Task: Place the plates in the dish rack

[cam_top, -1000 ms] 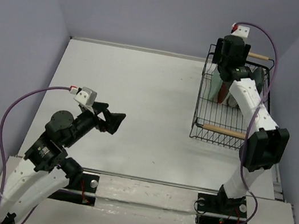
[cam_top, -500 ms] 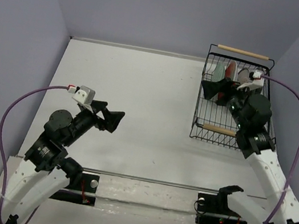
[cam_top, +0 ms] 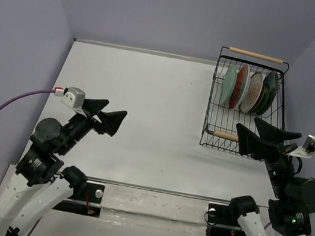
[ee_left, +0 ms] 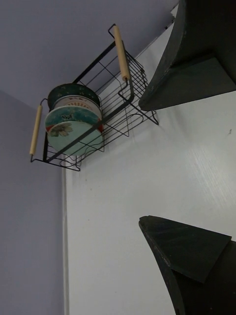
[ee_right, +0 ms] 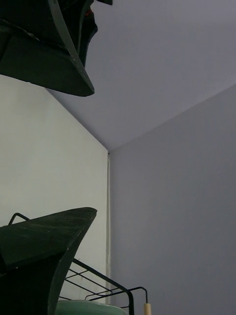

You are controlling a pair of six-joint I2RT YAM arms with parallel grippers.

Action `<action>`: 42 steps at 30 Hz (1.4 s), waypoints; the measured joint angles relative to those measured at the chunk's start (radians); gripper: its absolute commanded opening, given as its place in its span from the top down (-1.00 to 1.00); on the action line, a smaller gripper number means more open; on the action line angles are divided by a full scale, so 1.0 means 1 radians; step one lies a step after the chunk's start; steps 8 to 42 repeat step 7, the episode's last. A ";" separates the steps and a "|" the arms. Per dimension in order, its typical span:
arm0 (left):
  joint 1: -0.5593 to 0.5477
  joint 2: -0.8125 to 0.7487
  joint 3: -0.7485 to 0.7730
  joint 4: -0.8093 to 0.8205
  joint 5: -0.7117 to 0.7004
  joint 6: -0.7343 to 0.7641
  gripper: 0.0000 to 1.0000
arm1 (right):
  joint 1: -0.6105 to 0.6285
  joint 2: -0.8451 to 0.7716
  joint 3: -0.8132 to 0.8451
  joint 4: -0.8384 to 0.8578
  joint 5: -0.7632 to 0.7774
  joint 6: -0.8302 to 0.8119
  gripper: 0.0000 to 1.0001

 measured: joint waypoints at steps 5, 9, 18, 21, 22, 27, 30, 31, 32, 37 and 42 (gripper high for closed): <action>0.000 -0.004 0.076 0.044 0.005 -0.008 -0.98 | 0.000 -0.048 -0.022 -0.087 0.016 0.006 -0.99; 0.000 -0.013 0.079 0.054 0.011 -0.015 -0.98 | 0.000 -0.055 -0.050 -0.111 0.015 0.021 -0.99; 0.000 -0.013 0.079 0.054 0.011 -0.015 -0.98 | 0.000 -0.055 -0.050 -0.111 0.015 0.021 -0.99; 0.000 -0.013 0.079 0.054 0.011 -0.015 -0.98 | 0.000 -0.055 -0.050 -0.111 0.015 0.021 -0.99; 0.000 -0.013 0.079 0.054 0.011 -0.015 -0.98 | 0.000 -0.055 -0.050 -0.111 0.015 0.021 -0.99; 0.000 -0.013 0.079 0.054 0.011 -0.015 -0.98 | 0.000 -0.055 -0.050 -0.111 0.015 0.021 -0.99; 0.000 -0.013 0.079 0.054 0.011 -0.015 -0.98 | 0.000 -0.055 -0.050 -0.111 0.015 0.021 -0.99; 0.000 -0.013 0.079 0.054 0.011 -0.015 -0.98 | 0.000 -0.055 -0.050 -0.111 0.015 0.021 -0.99; 0.000 -0.013 0.079 0.054 0.011 -0.015 -0.98 | 0.000 -0.055 -0.050 -0.111 0.015 0.021 -0.99; 0.000 -0.013 0.079 0.054 0.011 -0.015 -0.98 | 0.000 -0.055 -0.050 -0.111 0.015 0.021 -0.99; 0.000 -0.013 0.079 0.054 0.011 -0.015 -0.98 | 0.000 -0.055 -0.050 -0.111 0.015 0.021 -0.99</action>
